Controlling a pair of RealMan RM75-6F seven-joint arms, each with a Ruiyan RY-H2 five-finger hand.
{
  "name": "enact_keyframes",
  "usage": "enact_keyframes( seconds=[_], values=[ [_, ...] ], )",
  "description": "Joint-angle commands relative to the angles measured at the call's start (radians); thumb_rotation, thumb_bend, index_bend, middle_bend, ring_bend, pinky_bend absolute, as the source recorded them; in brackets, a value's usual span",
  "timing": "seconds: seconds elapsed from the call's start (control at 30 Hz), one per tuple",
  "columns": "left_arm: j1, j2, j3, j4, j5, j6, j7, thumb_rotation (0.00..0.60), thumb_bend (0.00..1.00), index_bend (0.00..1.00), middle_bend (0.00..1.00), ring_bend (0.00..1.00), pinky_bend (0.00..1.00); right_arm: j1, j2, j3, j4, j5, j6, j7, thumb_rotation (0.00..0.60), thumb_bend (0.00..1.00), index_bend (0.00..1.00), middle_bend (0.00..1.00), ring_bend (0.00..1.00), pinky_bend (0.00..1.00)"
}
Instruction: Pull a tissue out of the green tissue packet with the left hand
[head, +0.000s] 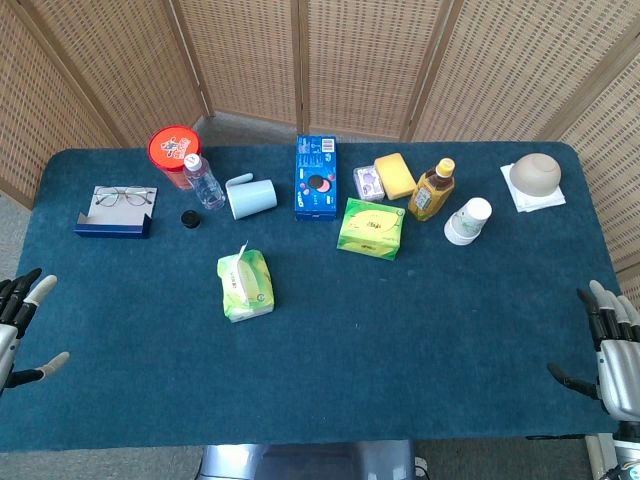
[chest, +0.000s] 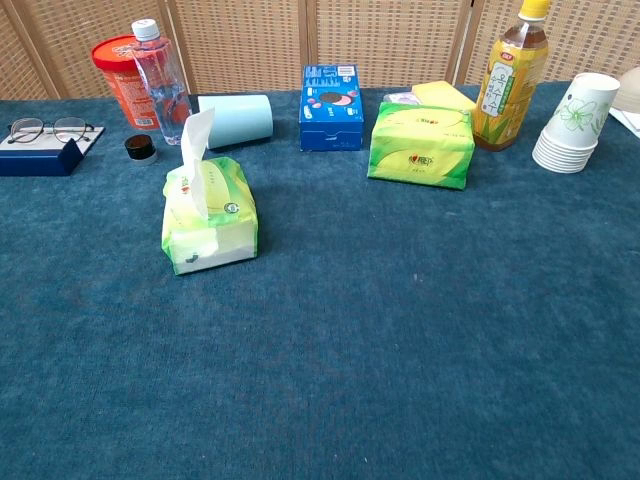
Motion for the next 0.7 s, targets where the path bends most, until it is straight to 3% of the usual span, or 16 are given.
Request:
enact_keyframes(
  seconds=[0.03,0.37,0.53,0.7],
  values=[
    [0.0,-0.001,0.0,0.001,0.0,-0.002,0.003,0.6,0.0,0.0,0.0,0.0,0.03,0.0,0.0,0.0,0.0,0.0,0.0,0.0,0.6,0.0,0.0,0.0,0.0,0.0],
    [-0.011,-0.014,-0.007,0.008,-0.014,-0.028,0.017,0.6,0.0,0.0,0.0,0.0,0.03,0.0,0.006,0.002,-0.001,0.005,-0.004,0.017,0.6,0.0,0.0,0.0,0.0,0.0],
    [-0.092,-0.048,-0.057,0.005,-0.059,-0.127,0.062,0.6,0.0,0.0,0.0,0.0,0.03,0.003,0.013,0.009,0.002,0.022,-0.012,0.036,0.6,0.0,0.0,0.0,0.0,0.0],
    [-0.234,-0.129,-0.137,0.013,-0.137,-0.288,0.15,0.6,0.0,0.03,0.0,0.0,0.03,0.001,0.019,0.011,0.003,0.024,-0.009,0.05,0.6,0.0,0.0,0.0,0.0,0.0]
  ],
)
